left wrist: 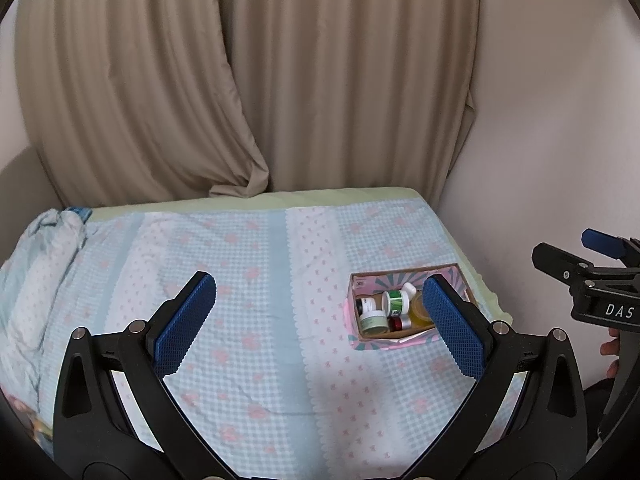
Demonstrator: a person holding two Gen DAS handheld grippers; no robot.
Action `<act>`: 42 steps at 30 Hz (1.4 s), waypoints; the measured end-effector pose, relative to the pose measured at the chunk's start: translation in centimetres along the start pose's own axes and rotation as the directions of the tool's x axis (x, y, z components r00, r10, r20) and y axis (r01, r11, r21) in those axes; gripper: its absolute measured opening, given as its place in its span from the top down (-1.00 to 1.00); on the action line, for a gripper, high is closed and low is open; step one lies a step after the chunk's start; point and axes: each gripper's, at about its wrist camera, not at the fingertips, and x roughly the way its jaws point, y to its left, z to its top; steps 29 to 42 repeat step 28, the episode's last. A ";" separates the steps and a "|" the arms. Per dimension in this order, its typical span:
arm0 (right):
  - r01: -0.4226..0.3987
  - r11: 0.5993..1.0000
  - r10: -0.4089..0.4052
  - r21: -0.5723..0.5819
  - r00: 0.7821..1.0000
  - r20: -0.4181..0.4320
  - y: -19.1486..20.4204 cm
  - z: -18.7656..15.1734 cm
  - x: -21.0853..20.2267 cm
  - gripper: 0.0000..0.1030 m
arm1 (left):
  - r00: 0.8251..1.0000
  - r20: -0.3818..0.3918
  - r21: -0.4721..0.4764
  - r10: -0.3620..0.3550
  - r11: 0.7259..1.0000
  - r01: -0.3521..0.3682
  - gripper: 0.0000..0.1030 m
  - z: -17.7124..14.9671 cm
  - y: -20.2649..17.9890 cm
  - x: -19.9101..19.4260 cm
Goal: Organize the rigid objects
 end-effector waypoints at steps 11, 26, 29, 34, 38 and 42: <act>-0.001 1.000 0.001 -0.006 1.000 0.003 0.2 0.3 0.1 -1.00 | 0.999 -0.007 0.039 0.046 0.998 -0.046 -0.99 0.0 -0.6 0.3; -0.006 1.000 0.006 -0.010 1.000 -0.018 0.4 0.3 1.2 -1.00 | 0.998 -0.004 -0.013 0.062 0.998 -0.062 -0.99 0.2 0.7 1.5; -0.008 1.000 0.008 -0.011 1.000 -0.025 0.5 0.4 1.6 -1.00 | 0.998 -0.013 -0.016 0.064 0.998 -0.064 -0.99 0.1 0.9 1.7; -0.008 1.000 0.008 -0.011 1.000 -0.025 0.5 0.4 1.6 -1.00 | 0.998 -0.013 -0.016 0.064 0.998 -0.064 -0.99 0.1 0.9 1.7; -0.008 1.000 0.008 -0.011 1.000 -0.025 0.5 0.4 1.6 -1.00 | 0.998 -0.013 -0.016 0.064 0.998 -0.064 -0.99 0.1 0.9 1.7; -0.008 1.000 0.008 -0.011 1.000 -0.025 0.5 0.4 1.6 -1.00 | 0.998 -0.013 -0.016 0.064 0.998 -0.064 -0.99 0.1 0.9 1.7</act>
